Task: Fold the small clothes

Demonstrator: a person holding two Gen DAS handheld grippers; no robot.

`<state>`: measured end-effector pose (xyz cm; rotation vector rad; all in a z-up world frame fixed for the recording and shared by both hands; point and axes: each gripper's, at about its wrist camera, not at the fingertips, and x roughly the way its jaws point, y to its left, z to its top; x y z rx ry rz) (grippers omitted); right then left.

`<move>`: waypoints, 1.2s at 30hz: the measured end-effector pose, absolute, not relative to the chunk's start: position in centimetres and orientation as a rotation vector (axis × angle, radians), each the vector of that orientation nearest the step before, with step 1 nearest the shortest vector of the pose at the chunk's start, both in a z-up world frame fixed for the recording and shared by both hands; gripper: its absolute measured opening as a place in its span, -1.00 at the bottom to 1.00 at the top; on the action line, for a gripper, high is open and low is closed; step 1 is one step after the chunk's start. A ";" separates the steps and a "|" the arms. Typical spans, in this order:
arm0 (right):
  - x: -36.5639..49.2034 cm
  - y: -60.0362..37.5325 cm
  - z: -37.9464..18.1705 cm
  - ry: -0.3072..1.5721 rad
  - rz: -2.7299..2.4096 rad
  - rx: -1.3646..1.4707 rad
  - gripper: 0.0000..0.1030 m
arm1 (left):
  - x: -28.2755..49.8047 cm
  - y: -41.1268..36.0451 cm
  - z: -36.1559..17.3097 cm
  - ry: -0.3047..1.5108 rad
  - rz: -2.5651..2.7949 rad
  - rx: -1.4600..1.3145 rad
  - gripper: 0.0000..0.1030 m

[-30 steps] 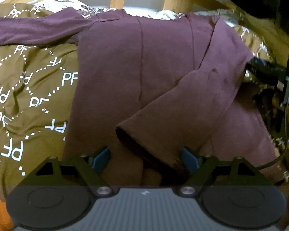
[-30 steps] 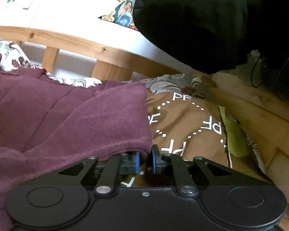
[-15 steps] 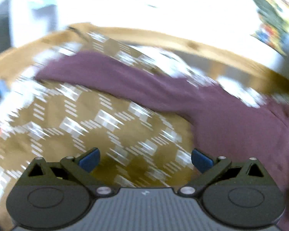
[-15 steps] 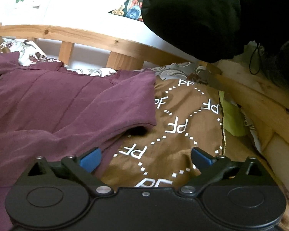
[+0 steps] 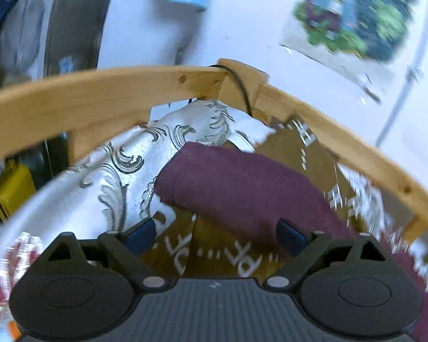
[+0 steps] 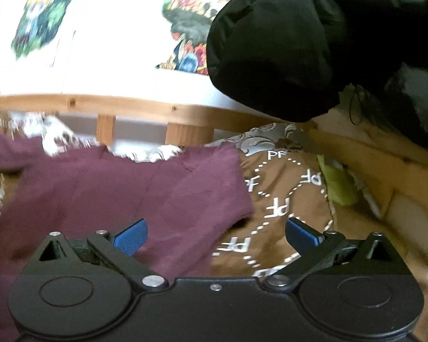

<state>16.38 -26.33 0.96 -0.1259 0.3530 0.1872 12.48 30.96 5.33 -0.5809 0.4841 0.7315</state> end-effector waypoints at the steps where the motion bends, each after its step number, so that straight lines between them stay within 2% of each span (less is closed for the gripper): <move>1: 16.2 -25.9 0.8 0.346 0.214 -0.116 0.99 | 12.7 31.6 5.1 0.465 0.732 -0.625 0.80; 4: 15.8 -24.3 0.1 0.300 0.274 -0.150 0.99 | 13.2 33.7 4.5 0.429 0.728 -0.727 0.56; 6: 15.8 -23.7 -0.3 0.283 0.302 -0.183 0.99 | 13.5 34.3 4.1 0.411 0.739 -0.756 0.08; 7: 15.8 -23.6 -0.6 0.286 0.305 -0.191 0.99 | 13.5 34.3 4.1 0.398 0.751 -0.753 -0.05; 9: 16.0 -23.7 -1.1 0.305 0.303 -0.187 0.99 | 13.4 34.0 4.4 0.366 0.771 -0.723 -0.68; 11: 16.2 -23.9 -1.5 0.327 0.297 -0.182 0.99 | 13.3 33.4 4.9 0.348 0.801 -0.673 -0.92; 18: 15.8 -24.3 -1.2 0.304 0.287 -0.181 0.99 | 13.4 28.2 8.8 0.242 0.744 -0.389 -0.94; 27: 15.4 -24.4 -0.6 0.284 0.300 -0.174 0.99 | 14.5 15.2 15.2 0.041 0.284 -0.029 -0.93; 31: 15.4 -24.6 -0.5 0.279 0.297 -0.166 0.99 | 15.7 9.7 15.2 0.051 0.051 0.031 -0.93; 36: 15.5 -24.9 -0.4 0.269 0.282 -0.163 0.99 | 17.5 5.1 12.9 0.133 -0.173 0.003 -0.93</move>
